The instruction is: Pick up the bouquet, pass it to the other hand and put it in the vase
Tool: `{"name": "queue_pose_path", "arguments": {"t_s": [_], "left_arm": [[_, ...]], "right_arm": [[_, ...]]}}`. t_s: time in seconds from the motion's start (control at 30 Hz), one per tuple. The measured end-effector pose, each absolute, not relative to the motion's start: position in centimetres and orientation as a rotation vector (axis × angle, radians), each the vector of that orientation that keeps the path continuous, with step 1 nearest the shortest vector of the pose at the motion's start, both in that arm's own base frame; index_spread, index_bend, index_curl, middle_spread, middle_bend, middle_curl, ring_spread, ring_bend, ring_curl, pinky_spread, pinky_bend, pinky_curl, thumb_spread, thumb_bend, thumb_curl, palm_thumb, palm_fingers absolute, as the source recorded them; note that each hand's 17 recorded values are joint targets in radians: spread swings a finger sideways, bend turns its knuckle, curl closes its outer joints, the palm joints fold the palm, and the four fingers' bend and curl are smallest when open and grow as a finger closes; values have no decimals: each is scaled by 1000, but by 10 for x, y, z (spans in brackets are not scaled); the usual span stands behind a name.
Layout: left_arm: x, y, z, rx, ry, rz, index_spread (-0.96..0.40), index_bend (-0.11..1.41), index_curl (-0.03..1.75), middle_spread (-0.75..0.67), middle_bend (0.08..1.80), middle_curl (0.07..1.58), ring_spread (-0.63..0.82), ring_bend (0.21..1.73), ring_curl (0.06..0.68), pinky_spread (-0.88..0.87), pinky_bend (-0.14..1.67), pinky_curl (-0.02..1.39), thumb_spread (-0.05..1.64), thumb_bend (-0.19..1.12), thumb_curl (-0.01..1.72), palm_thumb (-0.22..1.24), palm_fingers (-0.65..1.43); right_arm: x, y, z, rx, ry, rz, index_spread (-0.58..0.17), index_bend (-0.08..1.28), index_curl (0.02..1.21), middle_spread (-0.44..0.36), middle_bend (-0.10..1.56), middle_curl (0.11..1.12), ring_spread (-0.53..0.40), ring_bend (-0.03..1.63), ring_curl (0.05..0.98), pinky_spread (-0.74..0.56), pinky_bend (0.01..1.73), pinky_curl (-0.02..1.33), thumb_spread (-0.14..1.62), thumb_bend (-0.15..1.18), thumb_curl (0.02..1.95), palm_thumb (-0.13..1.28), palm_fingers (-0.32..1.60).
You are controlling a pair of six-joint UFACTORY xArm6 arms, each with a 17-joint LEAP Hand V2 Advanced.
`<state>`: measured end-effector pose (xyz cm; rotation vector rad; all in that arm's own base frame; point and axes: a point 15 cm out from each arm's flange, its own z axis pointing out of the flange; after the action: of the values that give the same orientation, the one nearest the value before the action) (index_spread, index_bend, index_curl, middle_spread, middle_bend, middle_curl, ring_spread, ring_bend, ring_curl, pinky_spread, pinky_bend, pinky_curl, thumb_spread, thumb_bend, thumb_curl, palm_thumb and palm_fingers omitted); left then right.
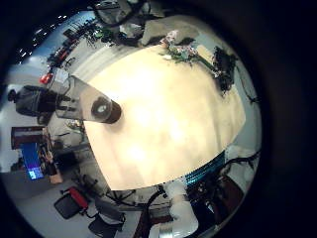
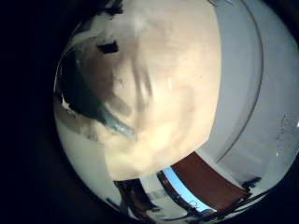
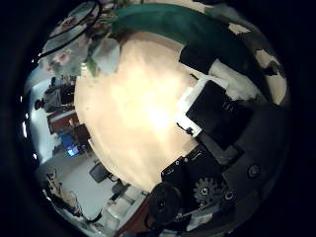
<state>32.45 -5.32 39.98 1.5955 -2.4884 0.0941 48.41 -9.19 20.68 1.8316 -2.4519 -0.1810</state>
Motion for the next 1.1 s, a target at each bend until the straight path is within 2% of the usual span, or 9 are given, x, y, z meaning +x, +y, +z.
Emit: {"name": "queue_pose_path", "arguments": {"t_s": [0.17,0.27,0.8,0.93,1.1], "left_arm": [[329,-53,406,1611,-2491,115,-50,191,384,301,182,296,547,420,204,650,346,146,1061,-23,271,80,106],[330,-53,407,1612,-2494,120,-51,188,383,298,182,295,545,422,205,654,347,147,1064,-26,270,70,116],[349,-68,425,1612,-2442,214,-52,188,387,261,181,297,518,422,205,627,349,152,1057,-24,271,49,168],[350,-76,427,1567,-2401,204,-50,187,385,256,180,298,512,425,206,611,357,154,1050,-24,272,47,176],[357,-84,431,1534,-2334,247,-42,185,383,249,183,298,509,426,207,598,365,156,1045,-24,274,47,183]], "right_arm": [[481,-106,269,1909,-2515,-76,-220,1176,831,-146,1333,785,-186,1478,610,-180,1471,502,890,149,709,1159,1155],[480,-103,299,1972,-2590,-82,-214,1183,829,-140,1341,785,-182,1488,617,-172,1463,522,879,145,747,1167,1152],[449,-80,446,2452,-2907,-358,-196,1211,812,-128,1364,773,-172,1502,624,-175,1404,620,842,117,913,1182,1153],[452,-74,462,2577,-2901,-387,-194,1214,807,-127,1368,770,-171,1504,624,-176,1385,642,841,108,946,1182,1153],[453,-40,488,2794,-2863,-629,-193,1220,802,-126,1369,765,-170,1504,621,-180,1363,669,838,96,983,1178,1158]]}}
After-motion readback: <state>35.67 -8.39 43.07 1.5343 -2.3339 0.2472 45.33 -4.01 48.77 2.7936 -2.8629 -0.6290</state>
